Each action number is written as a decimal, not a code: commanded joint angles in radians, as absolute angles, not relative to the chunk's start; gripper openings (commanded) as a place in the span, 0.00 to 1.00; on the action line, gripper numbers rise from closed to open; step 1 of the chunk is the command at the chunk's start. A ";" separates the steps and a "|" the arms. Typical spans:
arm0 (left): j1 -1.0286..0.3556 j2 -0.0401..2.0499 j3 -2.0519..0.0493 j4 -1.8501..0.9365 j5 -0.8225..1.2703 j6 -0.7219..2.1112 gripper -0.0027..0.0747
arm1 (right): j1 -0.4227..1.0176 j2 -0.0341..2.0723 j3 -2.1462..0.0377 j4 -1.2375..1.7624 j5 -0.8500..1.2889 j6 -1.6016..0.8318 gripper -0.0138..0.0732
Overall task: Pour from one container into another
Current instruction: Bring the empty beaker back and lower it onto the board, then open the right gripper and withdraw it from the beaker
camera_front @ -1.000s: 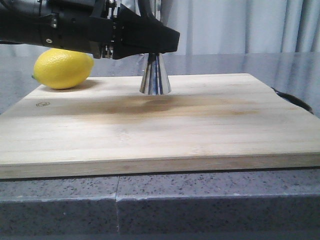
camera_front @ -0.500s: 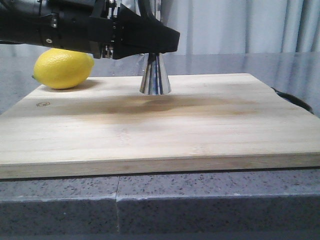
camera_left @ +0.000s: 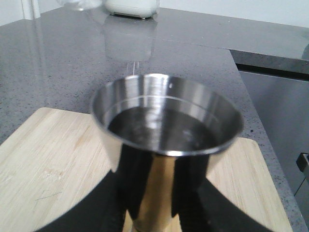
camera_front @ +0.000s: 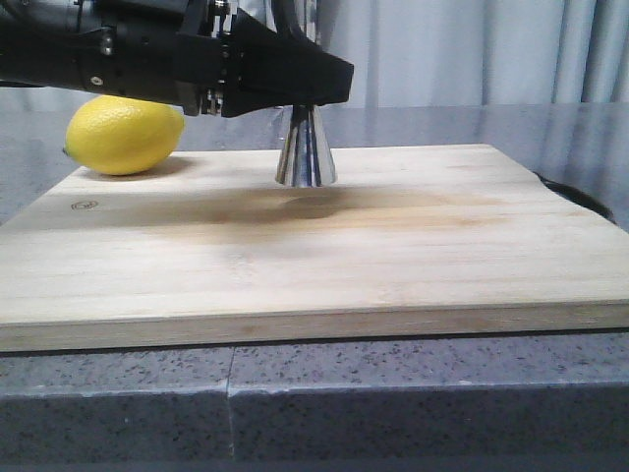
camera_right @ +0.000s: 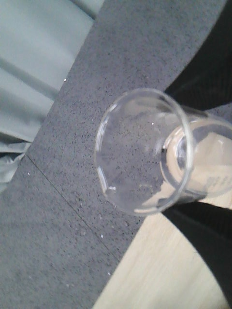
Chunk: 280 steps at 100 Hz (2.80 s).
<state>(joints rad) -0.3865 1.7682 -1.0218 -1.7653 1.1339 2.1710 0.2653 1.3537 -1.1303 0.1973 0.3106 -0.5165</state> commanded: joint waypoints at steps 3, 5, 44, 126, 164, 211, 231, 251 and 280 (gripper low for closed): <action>-0.395 1.726 -1.052 -1.850 1.204 2.168 0.30 | 0.240 1.318 -1.054 0.340 0.043 -0.513 0.50; -0.395 1.726 -1.052 -1.850 1.204 2.168 0.30 | 0.240 1.318 -1.033 0.351 0.007 -0.513 0.50; -0.395 1.726 -1.052 -1.850 1.204 2.168 0.30 | 0.253 1.460 -0.868 0.397 -0.280 -0.353 0.50; -0.395 1.726 -1.052 -1.850 1.204 2.168 0.30 | 0.302 1.554 -0.792 0.197 -0.420 -0.211 0.50; -0.395 1.726 -1.052 -1.850 1.204 2.168 0.30 | 0.302 1.554 -0.777 0.172 -0.430 -0.195 0.54; -0.395 1.726 -1.052 -1.850 1.204 2.168 0.30 | 0.302 1.399 -0.777 0.171 -0.078 -0.195 0.89; -0.395 1.726 -1.052 -1.850 1.204 2.168 0.30 | 0.302 1.260 -0.777 0.166 0.194 -0.195 0.89; -0.395 1.726 -1.052 -1.850 1.204 2.168 0.30 | 0.302 1.089 -0.777 0.131 0.404 -0.195 0.89; -0.395 1.726 -1.052 -1.850 1.204 2.168 0.30 | 0.302 0.852 -0.777 0.126 0.615 -0.195 0.89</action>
<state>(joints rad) -0.3865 1.7682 -1.0218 -1.7653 1.1339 2.1710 0.3028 0.9154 -0.7533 0.1349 0.6155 -0.1932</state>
